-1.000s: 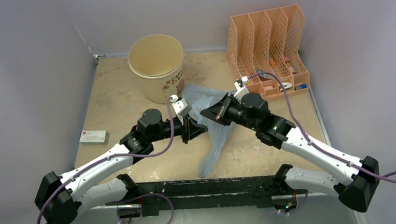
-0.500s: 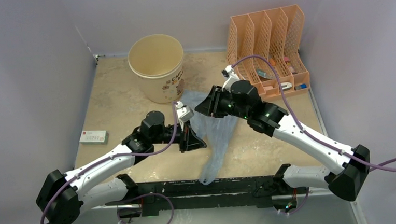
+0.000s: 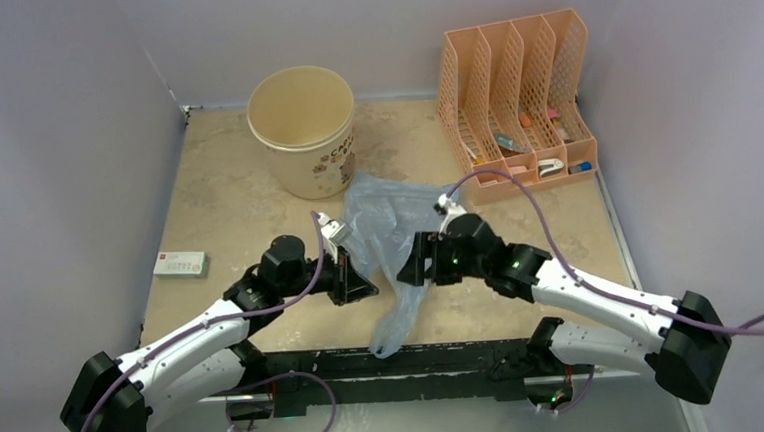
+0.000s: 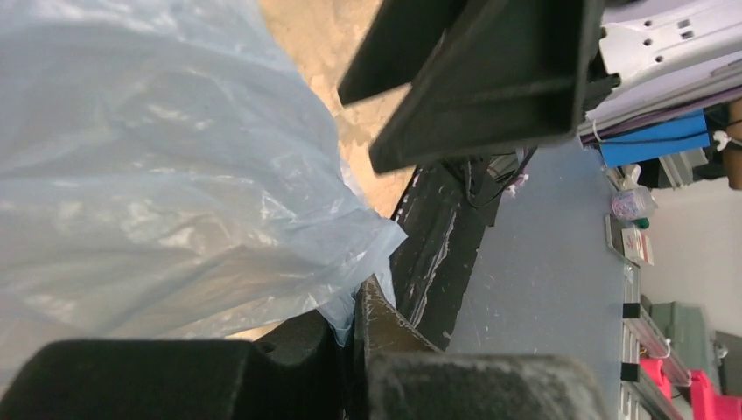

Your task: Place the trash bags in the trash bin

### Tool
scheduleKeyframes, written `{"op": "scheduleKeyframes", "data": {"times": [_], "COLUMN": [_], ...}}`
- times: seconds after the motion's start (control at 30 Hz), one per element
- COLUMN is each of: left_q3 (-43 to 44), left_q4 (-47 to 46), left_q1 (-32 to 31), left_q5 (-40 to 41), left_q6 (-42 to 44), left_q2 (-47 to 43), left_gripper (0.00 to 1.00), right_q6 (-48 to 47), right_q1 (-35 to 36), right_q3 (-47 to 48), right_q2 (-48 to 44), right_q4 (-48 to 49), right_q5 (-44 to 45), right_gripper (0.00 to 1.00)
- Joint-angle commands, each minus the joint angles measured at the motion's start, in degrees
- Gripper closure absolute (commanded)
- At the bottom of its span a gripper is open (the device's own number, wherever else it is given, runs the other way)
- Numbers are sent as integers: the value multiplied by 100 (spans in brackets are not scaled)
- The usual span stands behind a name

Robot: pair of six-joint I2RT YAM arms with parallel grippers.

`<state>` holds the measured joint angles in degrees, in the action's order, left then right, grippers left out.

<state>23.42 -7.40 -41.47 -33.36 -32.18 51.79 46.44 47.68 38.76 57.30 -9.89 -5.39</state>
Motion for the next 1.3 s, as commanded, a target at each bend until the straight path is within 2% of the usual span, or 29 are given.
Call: {"op": "scheduleKeyframes", "data": {"times": [0.0, 0.1, 0.17, 0.23, 0.3, 0.43, 0.53, 0.57, 0.7, 0.77, 0.87, 0.97, 1.13, 1.27], "left_q3": [-241, -262, -285, -418, -605, -741, -843, -878, -1118, -1208, -1198, -1086, -1046, -1027], "left_q4": [-118, 177, 392, 352, 267, 477, 674, 722, 879, 579, 157, -278, -837, -854], "left_q1": [16, 11, 9, 8, 8, 2, 8, 8, -2, -1, -14, -18, -36, -36], "left_q5": [618, 992, 1243, 1305, 1307, 1445, 1585, 1626, 1626, 1358, 909, 513, 418, 646], "left_q6": [-467, -531, -668, -827, -944, -1009, -1038, -1050, -1088, -977, -788, -713, -885, -1046], "left_q2": [-367, -353, -320, -348, -392, -592, -884, -991, -1360, -1358, -1131, -751, -374, -294], "left_gripper": [100, 100, 100, 100, 100, 100, 100, 100, 100, 100, 100, 100, 100, 100], "right_q6": [892, 1545, 1787, 2273, 2427, 2095, 1432, 1218, -152, -745, -1067, -1245, -915, -945], "right_q1": [647, 750, 751, 750, 725, 575, -30, -327, -1171, -1319, -1329, -1331, -1330, -1320], "right_q3": [-342, -689, -1037, -1274, -1363, -913, -570, -399, 532, 1187, 1847, 1723, 1071, 716], "right_q2": [129, 99, 91, 198, 291, 216, 179, 199, 522, 1108, 1941, 1999, 1067, 749], "right_q4": [50, 95, 775, 1101, 1541, 1550, 1319, 1091, 759, 399, -195, -5, 346, 647], "right_q5": [714, 1098, 980, 862, 1024, 1475, 1469, 1515, 1213, 1183, 1390, 807, 479, -492], "right_gripper": [25, 29, 30, 37, 49, 76, 98, 100, 100, 100, 98, 86, 63, 64]}}
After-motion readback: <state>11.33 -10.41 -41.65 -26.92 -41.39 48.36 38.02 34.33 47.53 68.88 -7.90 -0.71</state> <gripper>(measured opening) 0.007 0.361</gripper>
